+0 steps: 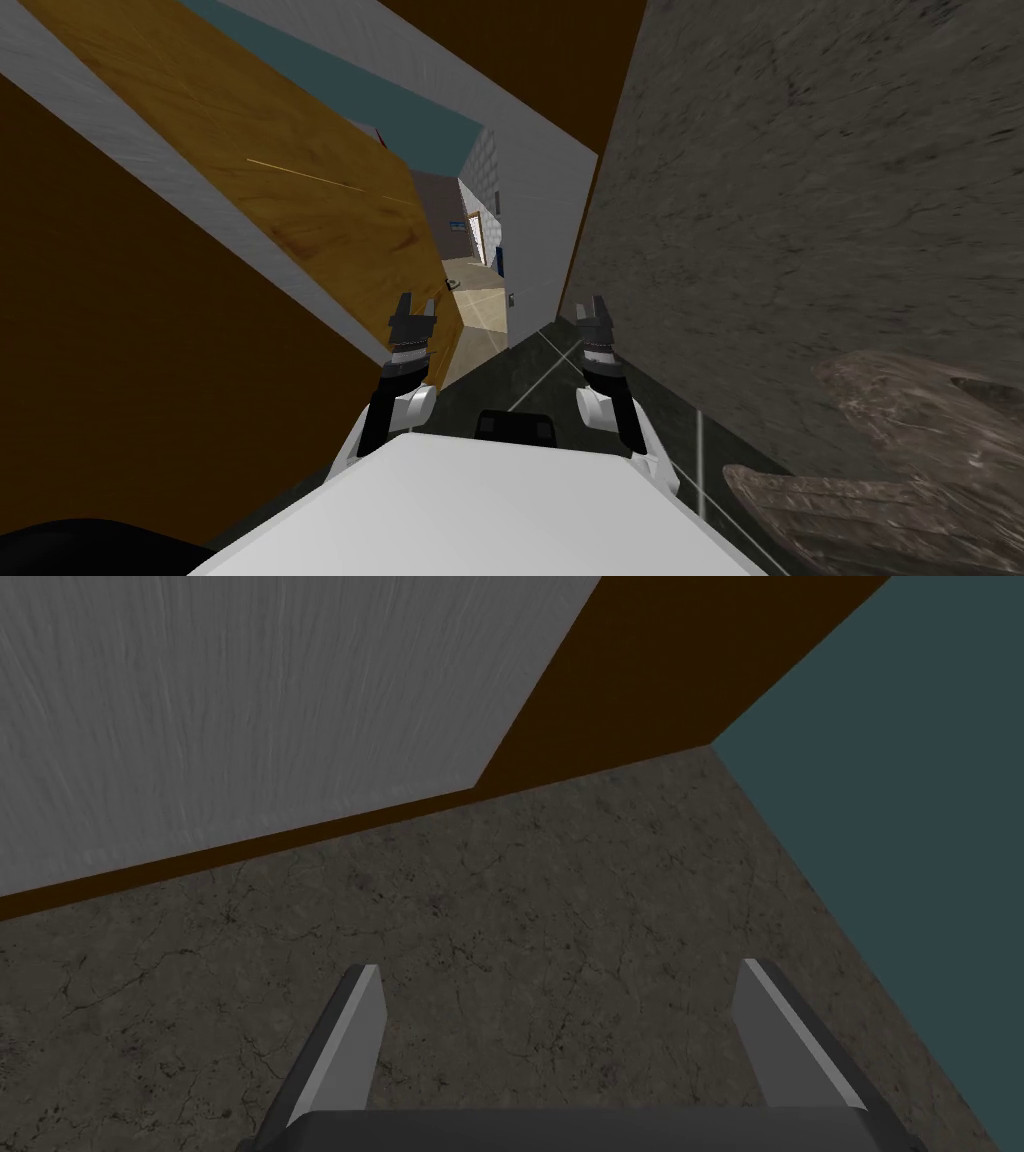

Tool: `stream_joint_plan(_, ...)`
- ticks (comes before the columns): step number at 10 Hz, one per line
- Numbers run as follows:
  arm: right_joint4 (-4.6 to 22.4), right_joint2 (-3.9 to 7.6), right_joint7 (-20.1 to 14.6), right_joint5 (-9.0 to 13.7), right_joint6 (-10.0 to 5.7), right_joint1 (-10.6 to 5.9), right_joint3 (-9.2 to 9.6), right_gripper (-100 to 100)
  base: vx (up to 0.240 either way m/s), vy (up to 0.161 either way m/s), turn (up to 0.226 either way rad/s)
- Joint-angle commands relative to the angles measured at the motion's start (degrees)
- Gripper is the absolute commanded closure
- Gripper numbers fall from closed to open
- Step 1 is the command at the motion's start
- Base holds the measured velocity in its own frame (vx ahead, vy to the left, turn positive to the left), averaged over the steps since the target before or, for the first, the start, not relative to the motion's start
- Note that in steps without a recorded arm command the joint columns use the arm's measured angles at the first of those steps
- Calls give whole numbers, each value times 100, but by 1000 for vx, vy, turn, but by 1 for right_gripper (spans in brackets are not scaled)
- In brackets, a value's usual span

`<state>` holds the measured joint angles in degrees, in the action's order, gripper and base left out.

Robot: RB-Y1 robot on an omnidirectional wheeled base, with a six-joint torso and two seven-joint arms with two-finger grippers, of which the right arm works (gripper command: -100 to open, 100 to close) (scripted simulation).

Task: Push the door open

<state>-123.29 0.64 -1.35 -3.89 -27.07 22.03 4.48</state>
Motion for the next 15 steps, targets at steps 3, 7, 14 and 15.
stream_joint_plan(3,453,52,-3,2,-108,-122,63,-100,82,-29,67)
stream_joint_plan(7,1229,126,-18,12,-272,-390,151,-100,82,-29,86)
stream_joint_plan(14,2179,182,-34,24,-454,-686,248,-100,61,-23,61)
stream_joint_plan(15,2360,193,-38,27,-501,-763,273,-100,55,-28,55)
